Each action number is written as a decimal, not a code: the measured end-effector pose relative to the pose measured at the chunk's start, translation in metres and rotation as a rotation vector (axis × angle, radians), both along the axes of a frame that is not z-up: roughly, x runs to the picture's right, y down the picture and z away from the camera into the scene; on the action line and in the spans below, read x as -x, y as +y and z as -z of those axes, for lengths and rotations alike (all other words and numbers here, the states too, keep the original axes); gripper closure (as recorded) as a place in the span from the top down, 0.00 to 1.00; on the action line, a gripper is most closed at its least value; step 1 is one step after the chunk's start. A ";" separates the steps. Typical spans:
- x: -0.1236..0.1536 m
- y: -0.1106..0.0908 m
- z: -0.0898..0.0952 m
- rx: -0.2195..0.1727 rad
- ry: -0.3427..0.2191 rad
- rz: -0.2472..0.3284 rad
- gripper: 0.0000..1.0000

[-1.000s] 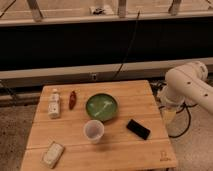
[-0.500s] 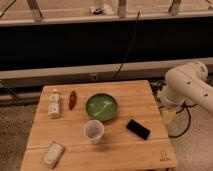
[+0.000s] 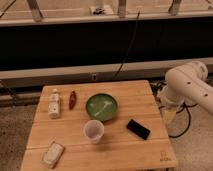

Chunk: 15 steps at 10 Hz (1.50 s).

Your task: Pick up the ceramic cup

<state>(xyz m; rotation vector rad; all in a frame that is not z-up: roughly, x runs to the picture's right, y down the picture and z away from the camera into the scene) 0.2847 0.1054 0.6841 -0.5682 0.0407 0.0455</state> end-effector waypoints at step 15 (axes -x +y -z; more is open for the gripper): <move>0.125 -0.003 0.001 -0.032 -0.111 0.435 0.80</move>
